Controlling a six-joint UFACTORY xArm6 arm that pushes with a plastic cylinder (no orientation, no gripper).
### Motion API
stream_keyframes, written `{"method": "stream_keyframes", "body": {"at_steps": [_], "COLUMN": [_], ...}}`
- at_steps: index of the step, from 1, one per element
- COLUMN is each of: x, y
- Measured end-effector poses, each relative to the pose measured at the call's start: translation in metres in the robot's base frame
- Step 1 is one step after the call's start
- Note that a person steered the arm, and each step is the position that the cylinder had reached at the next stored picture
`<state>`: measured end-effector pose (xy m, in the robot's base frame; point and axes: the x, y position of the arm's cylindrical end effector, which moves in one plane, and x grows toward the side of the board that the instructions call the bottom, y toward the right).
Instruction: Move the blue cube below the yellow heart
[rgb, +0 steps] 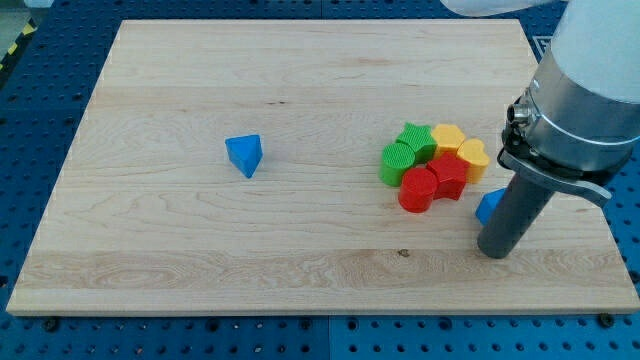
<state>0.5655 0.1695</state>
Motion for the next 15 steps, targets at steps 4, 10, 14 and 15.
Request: {"method": "stream_keyframes", "body": {"at_steps": [4,10,14,15], "x": [0.026,0.014,-0.006,-0.007], "y": [0.028,0.028,0.028,0.028]}}
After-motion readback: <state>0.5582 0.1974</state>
